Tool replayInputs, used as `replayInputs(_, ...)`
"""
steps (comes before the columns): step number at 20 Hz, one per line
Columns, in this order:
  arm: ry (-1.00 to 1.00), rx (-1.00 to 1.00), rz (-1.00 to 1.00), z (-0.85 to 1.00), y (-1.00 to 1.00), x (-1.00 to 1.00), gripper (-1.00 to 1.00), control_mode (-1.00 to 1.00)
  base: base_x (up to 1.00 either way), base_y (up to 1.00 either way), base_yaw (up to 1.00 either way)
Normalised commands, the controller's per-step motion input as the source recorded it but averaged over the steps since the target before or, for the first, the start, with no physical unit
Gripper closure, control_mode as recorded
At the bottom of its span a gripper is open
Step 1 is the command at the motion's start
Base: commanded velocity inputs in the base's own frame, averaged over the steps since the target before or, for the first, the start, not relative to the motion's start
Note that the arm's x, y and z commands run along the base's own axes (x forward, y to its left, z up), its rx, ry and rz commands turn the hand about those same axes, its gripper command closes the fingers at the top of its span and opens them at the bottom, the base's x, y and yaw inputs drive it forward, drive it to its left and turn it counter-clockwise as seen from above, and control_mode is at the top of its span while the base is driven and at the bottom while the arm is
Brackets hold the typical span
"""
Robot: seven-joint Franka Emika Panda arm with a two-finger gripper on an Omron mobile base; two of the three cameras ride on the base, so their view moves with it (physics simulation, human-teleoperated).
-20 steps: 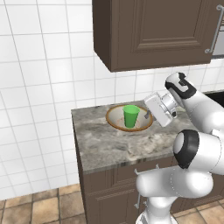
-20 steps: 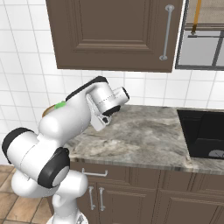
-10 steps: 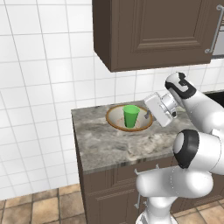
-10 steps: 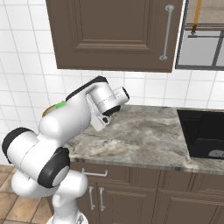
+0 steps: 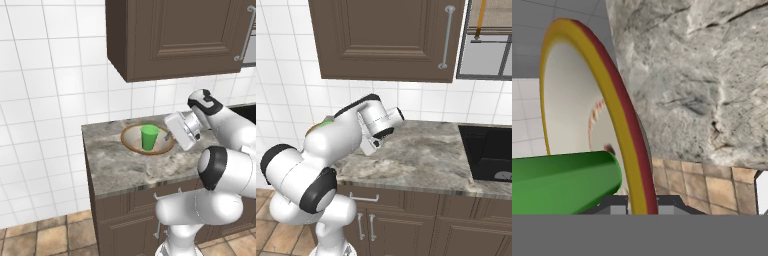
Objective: Place the cup inside the bowl on the dining table and move the bowl to any counter.
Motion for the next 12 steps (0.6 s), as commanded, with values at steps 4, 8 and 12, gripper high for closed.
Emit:
replayInputs(4,0.0,0.05,0.0,-0.25,0.0,0.0,1.0,-1.0,0.0,0.0,0.0)
replayInputs(8,0.0,0.04,0.0,-0.13,0.0,0.0,1.0,-1.0,0.0,0.0,0.0)
replayInputs(12,0.0,0.02,0.0,-0.1,0.0,0.0,1.0,-1.0,0.0,0.0,0.0)
